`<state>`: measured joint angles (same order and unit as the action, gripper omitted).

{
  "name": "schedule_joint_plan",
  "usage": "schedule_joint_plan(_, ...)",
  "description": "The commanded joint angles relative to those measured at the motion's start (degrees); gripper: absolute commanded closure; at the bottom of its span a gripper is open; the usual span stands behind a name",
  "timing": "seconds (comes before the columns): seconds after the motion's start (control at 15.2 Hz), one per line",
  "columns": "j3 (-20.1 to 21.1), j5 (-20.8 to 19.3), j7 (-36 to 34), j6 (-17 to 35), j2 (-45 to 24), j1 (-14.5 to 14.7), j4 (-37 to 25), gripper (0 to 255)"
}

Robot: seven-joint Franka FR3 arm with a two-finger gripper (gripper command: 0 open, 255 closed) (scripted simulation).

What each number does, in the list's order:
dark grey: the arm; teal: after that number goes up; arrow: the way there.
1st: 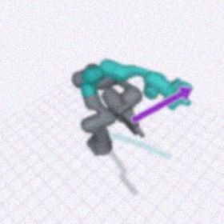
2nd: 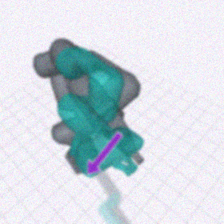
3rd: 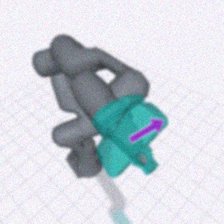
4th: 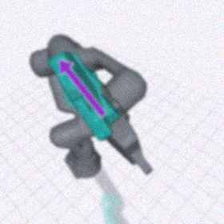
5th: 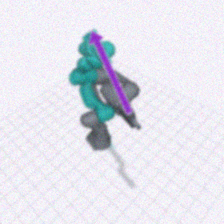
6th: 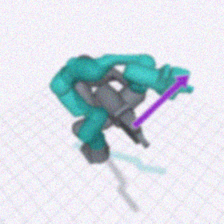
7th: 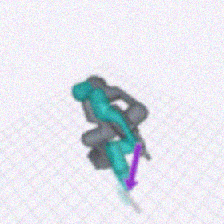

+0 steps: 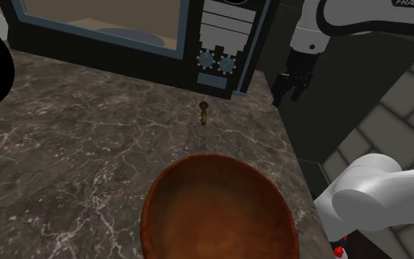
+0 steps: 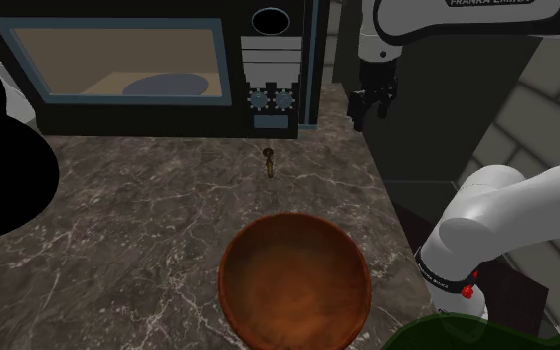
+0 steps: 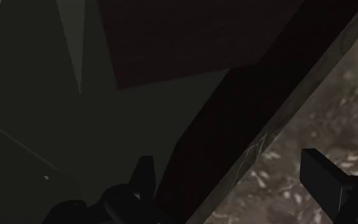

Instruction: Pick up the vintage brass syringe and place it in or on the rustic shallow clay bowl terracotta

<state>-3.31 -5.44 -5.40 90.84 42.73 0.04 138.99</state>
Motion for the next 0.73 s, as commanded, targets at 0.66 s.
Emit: schedule_joint_plan(0.66, 11.16, 12.24, -18.02, 0.0, -3.41, 3.74, -4.05, 0)
